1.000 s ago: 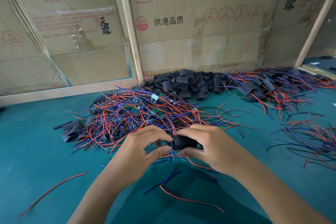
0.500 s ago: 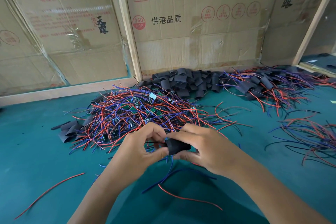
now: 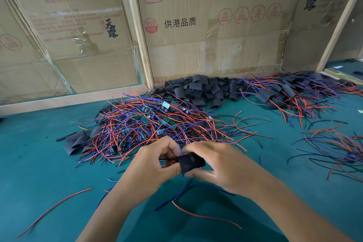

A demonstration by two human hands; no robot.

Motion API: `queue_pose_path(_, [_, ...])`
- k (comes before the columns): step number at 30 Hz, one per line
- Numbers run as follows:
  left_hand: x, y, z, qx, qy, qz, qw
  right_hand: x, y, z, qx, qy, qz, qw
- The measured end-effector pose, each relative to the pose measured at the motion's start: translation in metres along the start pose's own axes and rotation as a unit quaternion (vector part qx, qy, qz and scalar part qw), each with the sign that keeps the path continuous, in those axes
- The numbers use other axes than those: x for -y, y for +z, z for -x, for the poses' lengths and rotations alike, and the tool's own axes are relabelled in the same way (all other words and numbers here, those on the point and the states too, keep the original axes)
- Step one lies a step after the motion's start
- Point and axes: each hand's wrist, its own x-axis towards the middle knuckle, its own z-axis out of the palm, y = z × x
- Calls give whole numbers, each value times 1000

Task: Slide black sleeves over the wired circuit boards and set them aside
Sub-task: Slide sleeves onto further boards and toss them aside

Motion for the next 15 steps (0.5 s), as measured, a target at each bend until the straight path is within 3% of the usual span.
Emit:
queue_pose_path(3, [2, 0, -1, 5, 2, 6, 1000, 1, 0, 1, -11, -8, -8, 1000])
queue_pose_path(10, [12, -8, -1, 49, 19, 30, 998, -3, -1, 0, -80, -44, 92, 991])
queue_pose_path(12, [20, -11, -2, -5, 2, 30, 1000, -10, -8, 0, -122, -32, 98, 987])
queue_pose_path(15, [34, -8, -4, -133, -14, -54, 990, -25, -26, 0, -198, 16, 117, 973])
